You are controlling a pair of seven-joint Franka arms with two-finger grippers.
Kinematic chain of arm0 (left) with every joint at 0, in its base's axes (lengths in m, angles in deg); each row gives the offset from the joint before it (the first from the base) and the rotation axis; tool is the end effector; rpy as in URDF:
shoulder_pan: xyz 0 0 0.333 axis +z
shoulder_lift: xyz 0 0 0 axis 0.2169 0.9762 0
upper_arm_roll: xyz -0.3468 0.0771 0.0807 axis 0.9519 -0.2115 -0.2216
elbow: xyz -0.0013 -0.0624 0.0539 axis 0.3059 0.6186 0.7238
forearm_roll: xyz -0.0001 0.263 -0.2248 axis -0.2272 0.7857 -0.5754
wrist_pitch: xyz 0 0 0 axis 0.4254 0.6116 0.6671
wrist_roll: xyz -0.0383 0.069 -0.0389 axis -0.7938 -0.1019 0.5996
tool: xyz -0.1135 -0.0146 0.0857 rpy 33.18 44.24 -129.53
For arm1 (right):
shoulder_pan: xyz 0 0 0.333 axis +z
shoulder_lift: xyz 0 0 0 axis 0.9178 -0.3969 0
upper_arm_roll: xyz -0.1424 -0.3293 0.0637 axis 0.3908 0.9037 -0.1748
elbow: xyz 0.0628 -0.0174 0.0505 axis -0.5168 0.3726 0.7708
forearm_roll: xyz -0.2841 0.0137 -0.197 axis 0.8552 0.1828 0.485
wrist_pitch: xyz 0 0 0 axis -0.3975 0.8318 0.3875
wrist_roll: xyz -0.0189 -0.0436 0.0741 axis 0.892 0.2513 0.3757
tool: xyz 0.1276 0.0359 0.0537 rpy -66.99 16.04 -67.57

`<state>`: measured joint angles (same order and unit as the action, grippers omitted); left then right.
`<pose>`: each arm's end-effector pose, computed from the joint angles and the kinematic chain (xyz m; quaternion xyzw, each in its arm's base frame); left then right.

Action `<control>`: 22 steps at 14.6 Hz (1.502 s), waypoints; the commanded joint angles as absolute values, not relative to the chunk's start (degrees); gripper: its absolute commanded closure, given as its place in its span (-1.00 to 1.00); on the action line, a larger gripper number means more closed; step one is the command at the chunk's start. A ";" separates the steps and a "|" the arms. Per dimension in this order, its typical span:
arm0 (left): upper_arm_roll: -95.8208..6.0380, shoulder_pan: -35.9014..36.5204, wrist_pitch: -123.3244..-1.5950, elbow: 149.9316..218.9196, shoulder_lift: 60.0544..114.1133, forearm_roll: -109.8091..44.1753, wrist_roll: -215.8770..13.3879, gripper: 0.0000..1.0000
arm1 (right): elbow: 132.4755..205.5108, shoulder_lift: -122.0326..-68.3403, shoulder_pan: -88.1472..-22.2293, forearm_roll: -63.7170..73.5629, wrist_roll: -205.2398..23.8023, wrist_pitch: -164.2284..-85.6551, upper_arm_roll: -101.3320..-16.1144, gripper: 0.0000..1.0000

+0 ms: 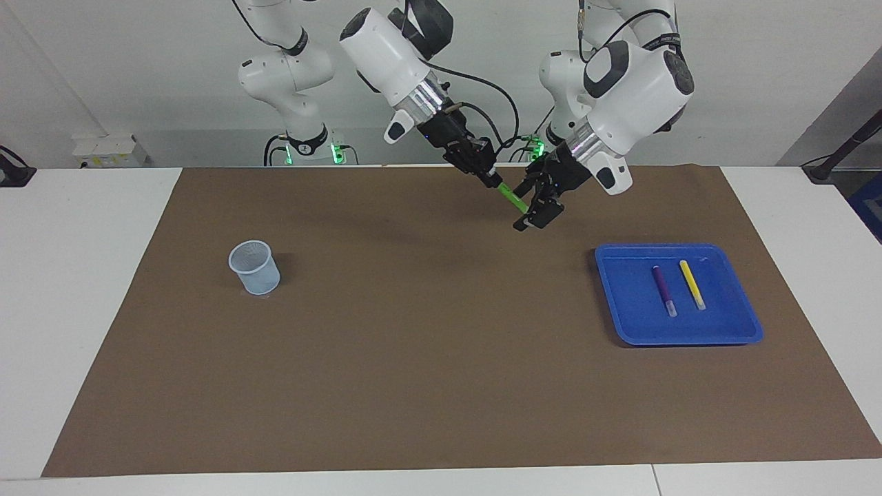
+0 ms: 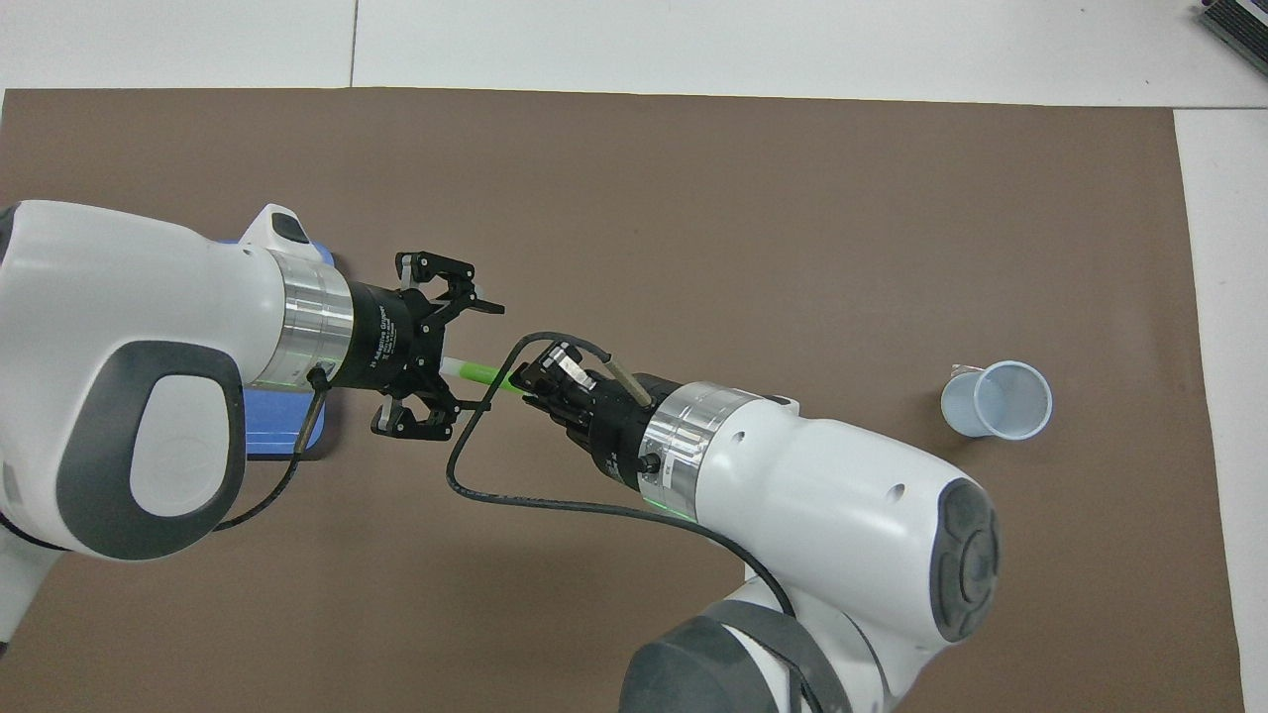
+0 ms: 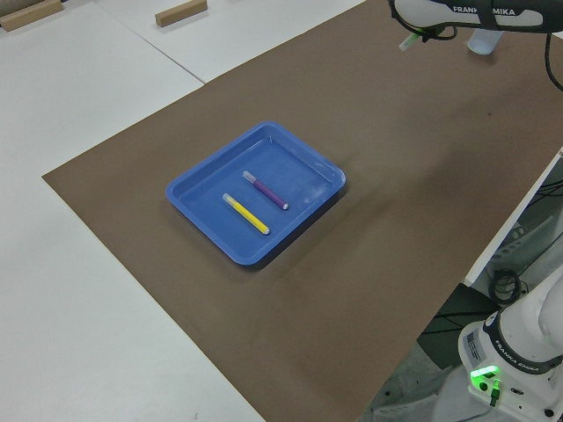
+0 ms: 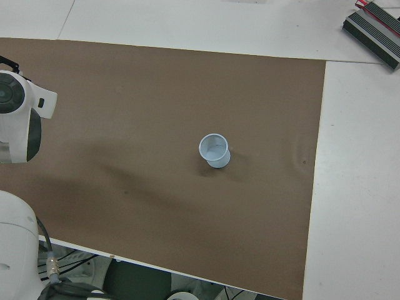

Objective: Right arm passes pens to left for tray arrangement
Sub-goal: 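Carry the green pen to the tray while the right gripper withdraws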

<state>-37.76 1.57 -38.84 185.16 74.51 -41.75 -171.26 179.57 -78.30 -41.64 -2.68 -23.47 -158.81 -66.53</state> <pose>0.4668 -0.2383 0.5640 0.7525 0.5974 -0.1795 0.2114 0.4401 0.3650 0.5889 -0.8441 0.3626 -0.0200 0.3946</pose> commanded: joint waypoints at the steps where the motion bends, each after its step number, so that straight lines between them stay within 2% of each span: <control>1: -38.69 0.92 -38.16 187.20 72.45 -42.57 -171.76 -0.78 | 181.08 -76.86 -41.74 -4.48 -24.10 -159.66 -66.55 1.00; 5: -38.78 1.19 -36.05 187.20 72.19 -42.48 -171.32 -0.35 | 180.99 -77.03 -41.74 -4.48 -24.18 -159.75 -66.55 1.00; 6: -38.78 1.19 -36.05 187.20 72.19 -42.40 -171.23 -0.08 | 180.99 -77.03 -41.74 -4.48 -24.19 -159.75 -66.55 1.00; 9: -38.78 1.45 -35.87 187.11 72.19 -42.40 -171.32 0.88 | 180.99 -77.03 -41.74 -4.48 -24.19 -159.75 -66.55 1.00; 10: -38.78 1.45 -35.35 186.94 72.19 -42.40 -171.32 1.00 | 180.99 -77.03 -41.74 -4.48 -24.19 -159.66 -66.55 1.00; 17: -38.87 1.63 -32.18 186.76 71.49 -42.13 -168.60 1.00 | 180.73 -77.03 -41.74 -4.48 -23.57 -158.96 -66.46 1.00; 18: -38.95 1.63 -32.09 186.76 71.49 -41.96 -168.51 1.00 | 180.73 -77.03 -41.83 -4.48 -23.48 -158.69 -66.46 0.86; 19: -39.04 1.71 -32.09 186.76 71.49 -41.96 -168.25 1.00 | 180.64 -77.03 -41.83 -4.48 -23.48 -158.69 -66.46 0.42; 20: -39.04 1.63 -32.09 186.67 71.49 -41.70 -167.46 1.00 | 180.55 -77.03 -41.83 -4.48 -23.39 -158.52 -66.46 -0.42; 21: -39.04 1.71 -31.83 186.67 71.49 -41.08 -164.84 1.00 | 180.55 -77.03 -41.83 -4.48 -23.66 -158.34 -66.46 -0.99; 22: -39.30 1.80 -30.44 186.85 71.40 -40.21 -160.64 1.00 | 180.29 -77.03 -42.26 -3.61 -24.35 -156.51 -66.38 -1.00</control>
<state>-38.63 1.63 -33.04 185.66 73.14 -41.38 -166.12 179.70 -78.04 -41.52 -2.76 -23.43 -158.50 -66.35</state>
